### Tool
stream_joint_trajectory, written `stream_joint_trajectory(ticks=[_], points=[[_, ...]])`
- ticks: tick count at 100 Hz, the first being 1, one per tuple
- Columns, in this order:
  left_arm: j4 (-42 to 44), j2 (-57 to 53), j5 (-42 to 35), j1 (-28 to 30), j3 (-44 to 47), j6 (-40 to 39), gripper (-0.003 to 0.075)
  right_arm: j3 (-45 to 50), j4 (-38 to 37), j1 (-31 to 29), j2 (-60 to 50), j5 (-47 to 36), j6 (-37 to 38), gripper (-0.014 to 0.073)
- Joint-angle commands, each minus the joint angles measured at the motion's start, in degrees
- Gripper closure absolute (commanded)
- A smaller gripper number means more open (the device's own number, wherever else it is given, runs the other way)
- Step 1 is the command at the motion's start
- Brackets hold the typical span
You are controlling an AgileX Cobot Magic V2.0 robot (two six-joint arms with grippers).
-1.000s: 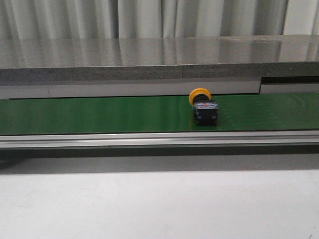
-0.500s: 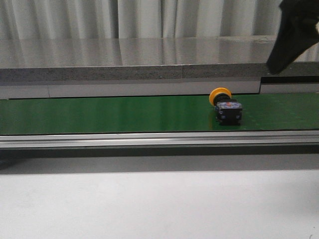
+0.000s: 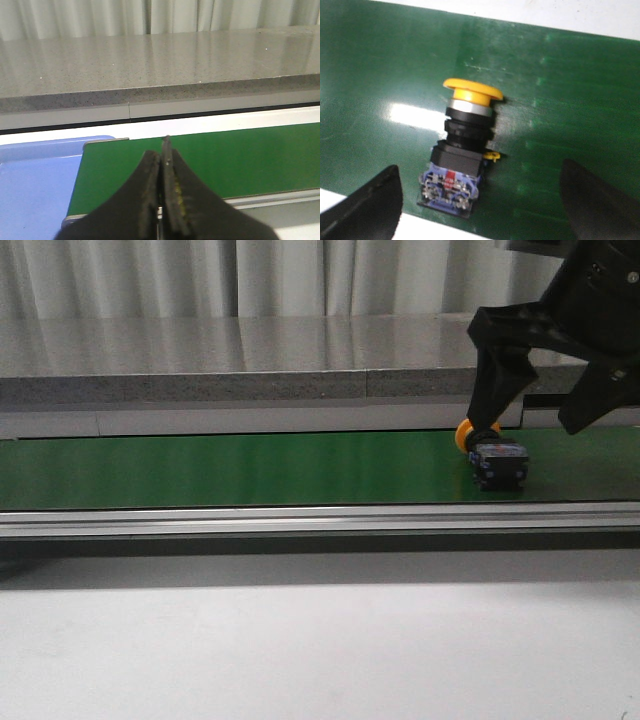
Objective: Move button from left to right
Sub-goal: 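Lower the right gripper onto the button and close on its body, then lift the button with the right gripper and carry it over the green tray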
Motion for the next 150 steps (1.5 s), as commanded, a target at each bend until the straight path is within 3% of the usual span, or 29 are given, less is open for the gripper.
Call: stream_joint_trajectory(ticks=[1,24,36,48,55,72,91,108,129,150], points=[[-0.56,0.30,-4.66,-0.56,-1.64,-0.11,0.0741,-2.53,-0.67,0.11,-0.61,-2.81,-0.69,-0.0038],[-0.56,0.30,-4.66,-0.56,-1.64,-0.11,0.0741,-2.59,-2.66,0.11,2.64,-1.67,-0.69,-0.0003],[-0.56,0.30,-4.66,-0.56,-1.64,-0.11,0.0741,-2.59,-2.88,0.11,3.11,-0.14,-0.69,0.0153],[-0.56,0.30,-4.66,-0.56,-1.64,-0.11,0.0741,-3.46,-2.88,0.11,3.05,2.27,-0.69,0.0378],[-0.56,0.30,-4.66,-0.56,-1.64,-0.11,0.0741,-5.00,-2.88,0.11,2.87,4.89,-0.69,0.0436],[-0.56,0.30,-4.66,-0.56,-1.64,-0.11,0.0741,-9.68,-5.60,0.06,0.70,10.09,-0.69,0.0440],[-0.56,0.30,-4.66,-0.56,-1.64,-0.11,0.0741,-13.72,-14.35,-2.64,-1.93,11.57,-0.69,0.0440],[-0.56,0.30,-4.66,-0.56,-1.64,-0.11,0.0741,-14.05,-19.29,-10.23,-2.18,11.36,-0.69,0.0440],[-0.56,0.30,-4.66,-0.56,-1.64,-0.11,0.0741,-14.05,-19.29,-22.01,-1.46,7.28,-0.69,0.0440],[-0.56,0.30,-4.66,-0.56,-1.64,-0.11,0.0741,-14.05,-19.29,-29.65,1.65,3.79,-0.69,0.0440]])
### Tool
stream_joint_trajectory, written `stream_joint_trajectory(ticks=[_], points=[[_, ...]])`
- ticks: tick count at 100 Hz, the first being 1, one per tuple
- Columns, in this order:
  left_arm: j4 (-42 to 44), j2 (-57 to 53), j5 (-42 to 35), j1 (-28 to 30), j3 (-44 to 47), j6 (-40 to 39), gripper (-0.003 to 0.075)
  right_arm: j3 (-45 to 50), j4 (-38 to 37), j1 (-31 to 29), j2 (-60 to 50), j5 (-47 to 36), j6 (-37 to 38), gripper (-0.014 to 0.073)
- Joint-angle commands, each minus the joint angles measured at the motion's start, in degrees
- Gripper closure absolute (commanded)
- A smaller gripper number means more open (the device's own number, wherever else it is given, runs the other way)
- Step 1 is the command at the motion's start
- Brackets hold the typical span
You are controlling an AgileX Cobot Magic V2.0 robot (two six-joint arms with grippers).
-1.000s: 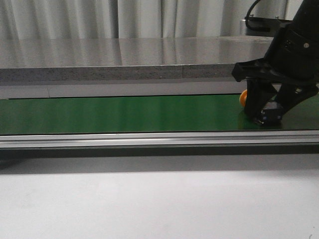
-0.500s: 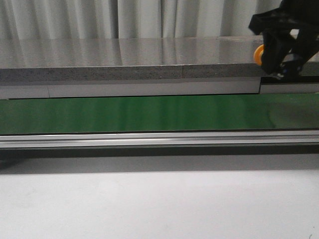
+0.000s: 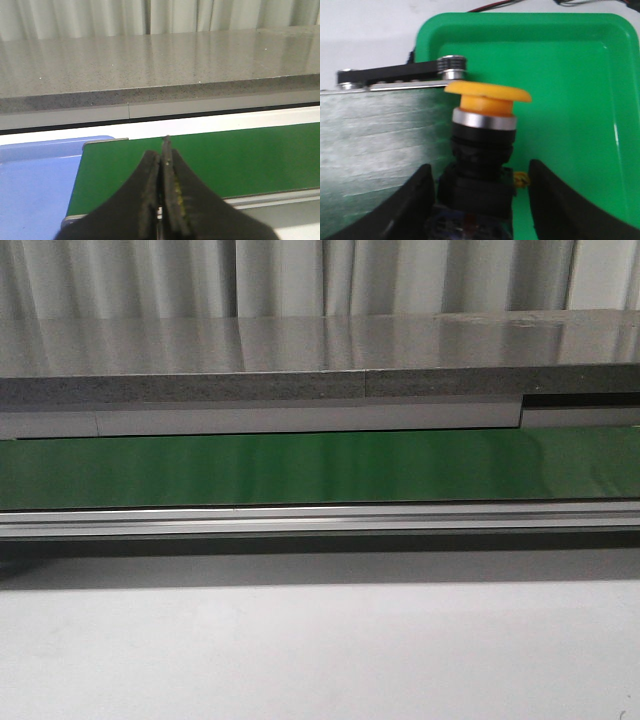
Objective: Move button from left to right
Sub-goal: 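Lift the button with the right gripper and carry it over the green tray, then lower the button into the green tray and open the right gripper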
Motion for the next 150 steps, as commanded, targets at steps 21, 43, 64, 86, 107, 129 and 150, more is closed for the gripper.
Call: stream_joint_trajectory(ticks=[21,43,64,86,107,129,150], points=[[-0.56,0.30,-4.66,-0.56,-1.64,-0.11,0.0741,-1.85,-1.00,-6.48,5.70,-4.00,-0.48,0.0440],[-0.56,0.30,-4.66,-0.56,-1.64,-0.11,0.0741,-1.85,-1.00,-7.41,10.23,-2.53,-0.48,0.0440],[-0.56,0.30,-4.66,-0.56,-1.64,-0.11,0.0741,-1.85,-0.80,-7.41,11.85,-2.18,-0.48,0.0440],[-0.56,0.30,-4.66,-0.56,-1.64,-0.11,0.0741,-1.85,-0.17,-7.41,13.36,-2.12,-0.48,0.0310],[-0.56,0.30,-4.66,-0.56,-1.64,-0.11,0.0741,-1.85,0.13,-7.41,13.65,-2.33,-0.48,0.0146],[-0.56,0.30,-4.66,-0.56,-1.64,-0.11,0.0741,-3.30,0.08,-7.46,13.46,-1.96,0.04,0.0146],[-0.56,0.30,-4.66,-0.56,-1.64,-0.11,0.0741,-5.97,0.14,-7.46,11.08,-0.74,3.00,0.0146]])
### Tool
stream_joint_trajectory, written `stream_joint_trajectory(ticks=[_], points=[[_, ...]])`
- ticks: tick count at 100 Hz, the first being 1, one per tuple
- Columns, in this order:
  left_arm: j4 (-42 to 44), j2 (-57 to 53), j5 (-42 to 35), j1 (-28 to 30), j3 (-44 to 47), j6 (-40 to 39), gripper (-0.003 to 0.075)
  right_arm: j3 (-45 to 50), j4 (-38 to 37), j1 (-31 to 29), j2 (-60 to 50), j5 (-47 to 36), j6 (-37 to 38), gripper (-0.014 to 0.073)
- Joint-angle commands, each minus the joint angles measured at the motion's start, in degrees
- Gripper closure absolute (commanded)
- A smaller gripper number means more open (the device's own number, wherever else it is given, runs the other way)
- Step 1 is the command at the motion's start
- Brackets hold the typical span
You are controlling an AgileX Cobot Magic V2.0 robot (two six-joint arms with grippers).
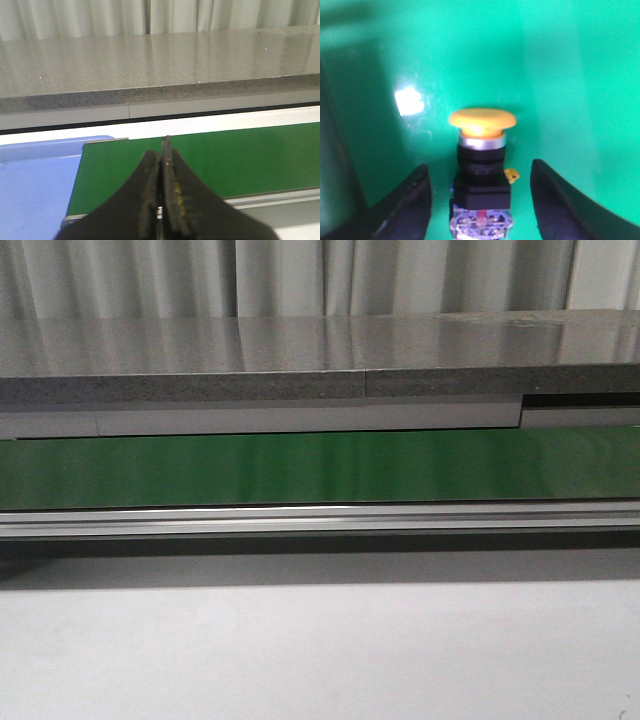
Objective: Move button from left to right
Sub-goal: 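Lower the button into the green tray and open the right gripper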
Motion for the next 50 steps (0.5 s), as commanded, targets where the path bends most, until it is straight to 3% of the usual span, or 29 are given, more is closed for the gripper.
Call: stream_joint_trajectory(ticks=[1,29,50], points=[[-0.56,0.30,-4.66,-0.56,-1.64,-0.11,0.0741,-2.58,-0.11,-0.43,-5.43,-1.06,1.47,0.0146],[-0.56,0.30,-4.66,-0.56,-1.64,-0.11,0.0741,-2.26,7.07,2.26,-14.47,-6.06,1.47,0.0146],[-0.56,0.30,-4.66,-0.56,-1.64,-0.11,0.0741,2.36,7.44,8.17,-23.19,-11.43,1.47,0.0146]])
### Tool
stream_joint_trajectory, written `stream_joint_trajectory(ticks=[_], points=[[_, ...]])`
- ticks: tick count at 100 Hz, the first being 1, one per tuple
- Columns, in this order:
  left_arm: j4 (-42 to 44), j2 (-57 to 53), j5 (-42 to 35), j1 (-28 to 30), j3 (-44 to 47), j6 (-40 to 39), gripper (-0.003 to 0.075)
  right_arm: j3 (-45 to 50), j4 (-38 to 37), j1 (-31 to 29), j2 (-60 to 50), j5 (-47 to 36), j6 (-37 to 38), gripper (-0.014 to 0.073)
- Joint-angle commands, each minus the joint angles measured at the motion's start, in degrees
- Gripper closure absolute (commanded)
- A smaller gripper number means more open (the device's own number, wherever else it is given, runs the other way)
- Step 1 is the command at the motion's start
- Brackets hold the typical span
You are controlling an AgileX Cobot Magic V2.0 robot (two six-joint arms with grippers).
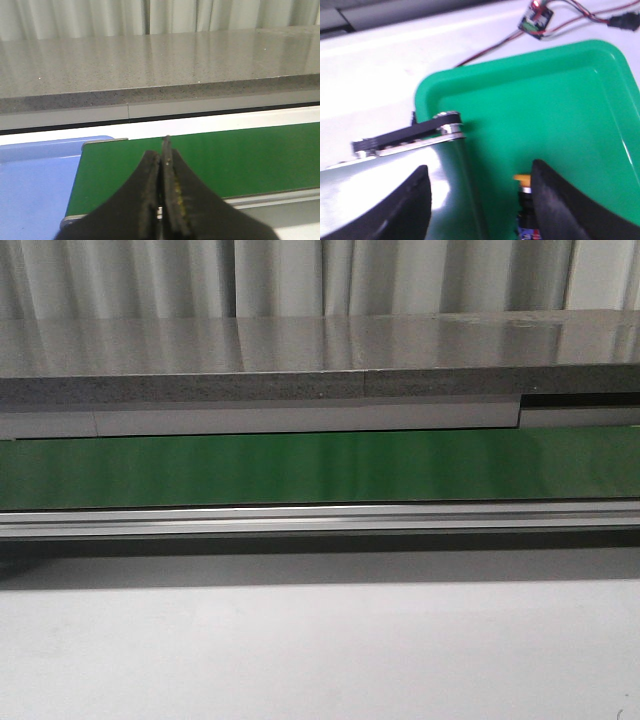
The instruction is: Move button from left to right
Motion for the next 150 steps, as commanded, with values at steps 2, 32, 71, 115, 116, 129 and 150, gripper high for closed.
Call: stream_joint_trajectory(ticks=[2,32,71,115,116,129,150], points=[[-0.56,0.30,-4.66,-0.56,-1.64,-0.11,0.0741,1.52,1.01,2.92,-7.18,-5.73,0.02,0.0146],[-0.56,0.30,-4.66,-0.56,-1.64,-0.11,0.0741,18.48,2.48,11.73,-22.66,-16.57,0.02,0.0146],[-0.56,0.30,-4.66,-0.56,-1.64,-0.11,0.0741,42.24,2.54,18.29,-46.50,-28.43,0.02,0.0146],[-0.56,0.30,-4.66,-0.56,-1.64,-0.11,0.0741,51.60,2.61,19.65,-70.02,-28.17,0.02,0.0165],[-0.56,0.30,-4.66,-0.56,-1.64,-0.11,0.0741,51.60,2.61,19.65,-70.19,-28.12,0.02,0.0169],[-0.56,0.30,-4.66,-0.56,-1.64,-0.11,0.0741,51.60,2.61,19.65,-71.66,-27.55,0.02,0.0315],[-0.56,0.30,-4.66,-0.56,-1.64,-0.11,0.0741,51.60,2.61,19.65,-71.66,-27.12,0.02,0.0610]])
